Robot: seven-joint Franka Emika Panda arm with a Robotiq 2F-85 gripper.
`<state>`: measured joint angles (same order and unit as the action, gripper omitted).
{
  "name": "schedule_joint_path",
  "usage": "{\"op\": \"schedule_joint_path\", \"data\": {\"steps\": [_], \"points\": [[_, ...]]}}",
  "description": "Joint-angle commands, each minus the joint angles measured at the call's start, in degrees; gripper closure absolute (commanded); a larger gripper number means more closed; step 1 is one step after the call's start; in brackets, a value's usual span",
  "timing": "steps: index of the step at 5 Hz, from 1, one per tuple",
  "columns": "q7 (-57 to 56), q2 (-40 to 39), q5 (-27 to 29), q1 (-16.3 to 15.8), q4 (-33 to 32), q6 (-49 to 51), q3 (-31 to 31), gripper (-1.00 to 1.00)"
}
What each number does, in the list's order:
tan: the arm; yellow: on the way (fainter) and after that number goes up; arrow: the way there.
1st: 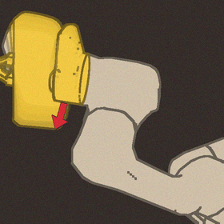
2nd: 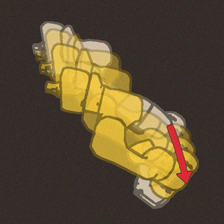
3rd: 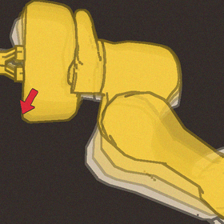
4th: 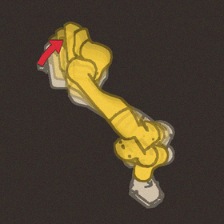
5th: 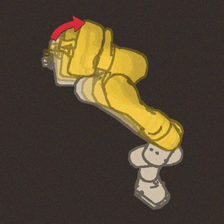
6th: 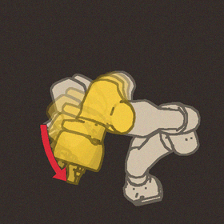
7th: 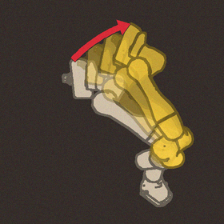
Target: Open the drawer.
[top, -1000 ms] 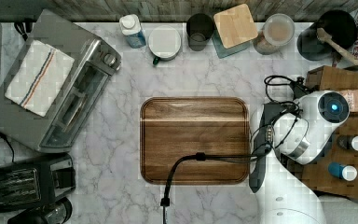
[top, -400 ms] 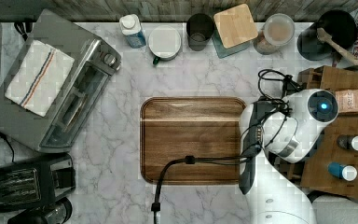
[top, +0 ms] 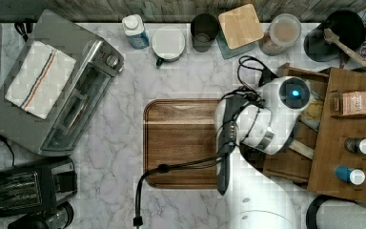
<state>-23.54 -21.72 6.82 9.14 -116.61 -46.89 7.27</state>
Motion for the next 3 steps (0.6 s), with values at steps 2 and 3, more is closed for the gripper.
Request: {"op": "schedule_joint_path", "data": {"steps": [2, 3], "points": [[6.43, 4.24, 1.02, -11.83, 3.31, 2.26, -11.25, -1.0], [6.42, 4.23, 1.03, -11.86, 3.31, 2.26, -11.23, -1.0]]}}
